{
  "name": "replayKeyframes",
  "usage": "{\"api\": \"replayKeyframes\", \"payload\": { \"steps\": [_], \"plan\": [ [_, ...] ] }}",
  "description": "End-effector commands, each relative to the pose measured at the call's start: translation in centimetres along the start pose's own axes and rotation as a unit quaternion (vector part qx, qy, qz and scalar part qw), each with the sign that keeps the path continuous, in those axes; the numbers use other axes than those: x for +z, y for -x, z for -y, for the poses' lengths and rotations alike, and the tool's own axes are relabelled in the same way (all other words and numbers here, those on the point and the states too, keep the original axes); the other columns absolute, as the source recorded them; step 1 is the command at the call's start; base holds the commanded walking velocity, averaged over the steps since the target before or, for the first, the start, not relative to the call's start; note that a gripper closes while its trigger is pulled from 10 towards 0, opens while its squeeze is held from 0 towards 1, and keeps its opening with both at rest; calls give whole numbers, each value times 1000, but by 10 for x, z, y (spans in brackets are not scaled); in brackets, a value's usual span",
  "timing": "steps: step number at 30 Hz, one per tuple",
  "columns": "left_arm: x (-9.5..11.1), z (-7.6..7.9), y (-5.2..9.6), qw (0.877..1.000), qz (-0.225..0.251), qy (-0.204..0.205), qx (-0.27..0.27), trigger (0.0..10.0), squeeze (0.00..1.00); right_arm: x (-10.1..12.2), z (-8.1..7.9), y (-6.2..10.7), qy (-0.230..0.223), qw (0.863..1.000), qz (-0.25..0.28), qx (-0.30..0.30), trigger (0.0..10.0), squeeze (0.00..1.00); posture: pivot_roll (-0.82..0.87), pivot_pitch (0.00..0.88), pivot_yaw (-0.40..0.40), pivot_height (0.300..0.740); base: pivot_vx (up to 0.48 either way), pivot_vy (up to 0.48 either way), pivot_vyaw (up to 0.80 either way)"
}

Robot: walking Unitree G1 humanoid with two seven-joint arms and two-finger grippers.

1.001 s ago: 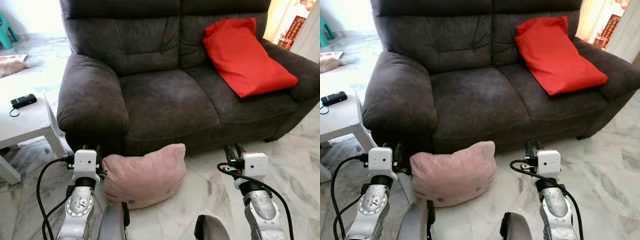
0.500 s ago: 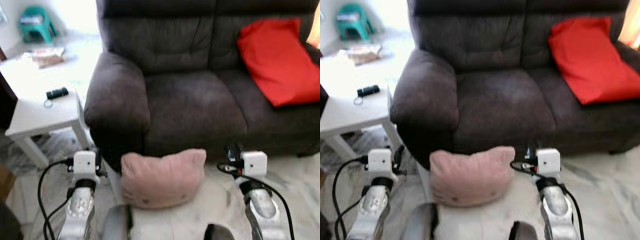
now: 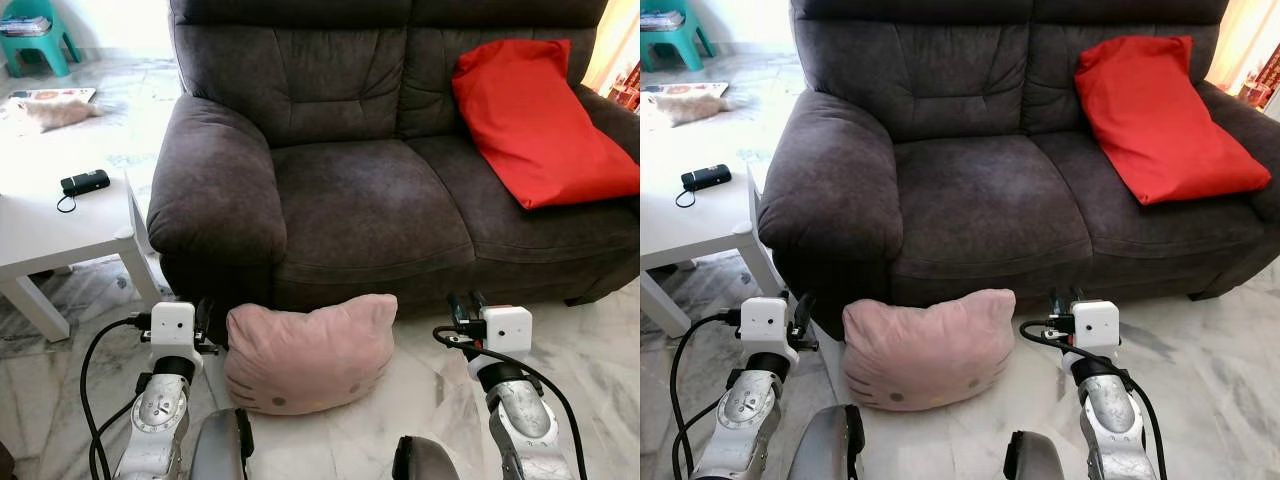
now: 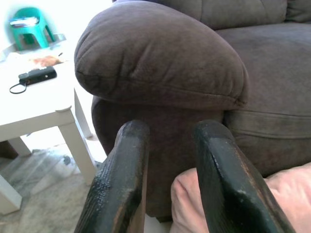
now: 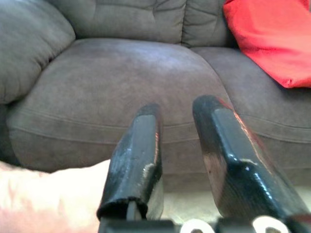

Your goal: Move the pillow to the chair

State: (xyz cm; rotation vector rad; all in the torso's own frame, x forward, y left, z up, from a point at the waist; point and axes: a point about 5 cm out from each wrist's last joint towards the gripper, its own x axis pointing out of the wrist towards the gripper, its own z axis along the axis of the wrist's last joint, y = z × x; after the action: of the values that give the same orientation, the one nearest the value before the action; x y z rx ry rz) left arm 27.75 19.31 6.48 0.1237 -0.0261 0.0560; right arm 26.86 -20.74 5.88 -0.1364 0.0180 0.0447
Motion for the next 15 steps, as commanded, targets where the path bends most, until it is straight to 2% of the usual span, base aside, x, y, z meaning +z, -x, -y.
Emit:
{"api": "replayKeyframes", "payload": {
  "steps": [1, 3, 15],
  "plan": [
    [-5, -3, 2, 1000, -16, -1, 1, 10000, 0, 5, -3, -4, 7, 1000, 11, 8, 10000, 0, -20, 0, -49, 553, 0, 0, 800],
    [-5, -3, 2, 1000, -15, 0, 0, 10000, 0, 4, -2, -4, -4, 1000, 9, 2, 10000, 0, -18, 0, -49, 553, 0, 0, 659],
    [-6, -3, 1, 1000, -18, -2, -1, 10000, 0, 3, 0, -4, -9, 1000, 8, 1, 10000, 0, -21, 0, -52, 553, 21, 0, 0]
  ]
}}
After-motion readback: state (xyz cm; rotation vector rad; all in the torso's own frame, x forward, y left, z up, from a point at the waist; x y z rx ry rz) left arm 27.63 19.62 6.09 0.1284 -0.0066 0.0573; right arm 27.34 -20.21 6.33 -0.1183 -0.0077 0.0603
